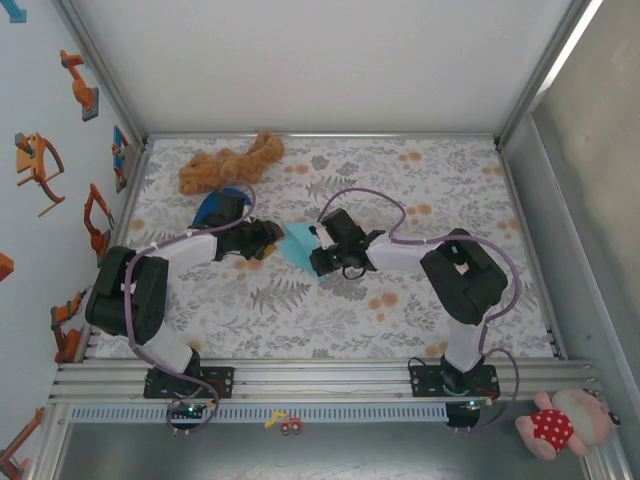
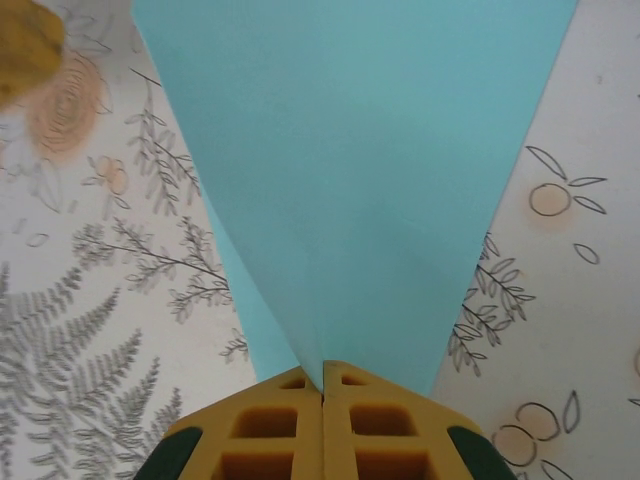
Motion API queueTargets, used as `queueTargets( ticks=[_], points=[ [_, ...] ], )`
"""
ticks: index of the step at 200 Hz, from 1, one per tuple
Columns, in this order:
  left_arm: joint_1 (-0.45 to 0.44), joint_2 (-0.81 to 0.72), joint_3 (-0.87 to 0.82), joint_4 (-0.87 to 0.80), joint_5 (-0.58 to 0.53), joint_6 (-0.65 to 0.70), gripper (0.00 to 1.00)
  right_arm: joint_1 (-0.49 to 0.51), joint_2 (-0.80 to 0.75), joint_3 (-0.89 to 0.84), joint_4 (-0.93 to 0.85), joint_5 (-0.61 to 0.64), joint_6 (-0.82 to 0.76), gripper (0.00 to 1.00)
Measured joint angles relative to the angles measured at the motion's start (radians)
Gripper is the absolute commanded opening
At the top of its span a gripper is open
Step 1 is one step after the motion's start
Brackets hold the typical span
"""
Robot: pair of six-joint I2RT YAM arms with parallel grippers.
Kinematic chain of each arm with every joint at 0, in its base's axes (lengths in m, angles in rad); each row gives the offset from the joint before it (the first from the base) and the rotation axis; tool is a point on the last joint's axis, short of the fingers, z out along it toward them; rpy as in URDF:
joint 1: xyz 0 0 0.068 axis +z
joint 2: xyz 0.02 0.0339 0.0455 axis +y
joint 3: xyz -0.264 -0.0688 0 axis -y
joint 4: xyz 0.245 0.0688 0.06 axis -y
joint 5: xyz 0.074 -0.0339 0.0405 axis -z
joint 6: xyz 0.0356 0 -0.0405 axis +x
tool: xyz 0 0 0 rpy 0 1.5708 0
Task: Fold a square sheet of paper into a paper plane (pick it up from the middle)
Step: Fourth fold the wing at the center of the table.
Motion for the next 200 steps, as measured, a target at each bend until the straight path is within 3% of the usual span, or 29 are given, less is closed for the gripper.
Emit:
queueTargets(
  ticks=[59, 200],
  points=[
    [-0.027, -0.016, -0.079, 0.141, 0.008, -0.021, 0.42, -0.052, 0.04, -0.003, 0.076, -0.185, 0.095, 0.0],
    [-0.092, 0.095, -0.078, 0.224, 0.03, 0.021, 0.45, -0.099, 0.109, -0.041, 0.189, -0.364, 0.217, 0.0]
  ],
)
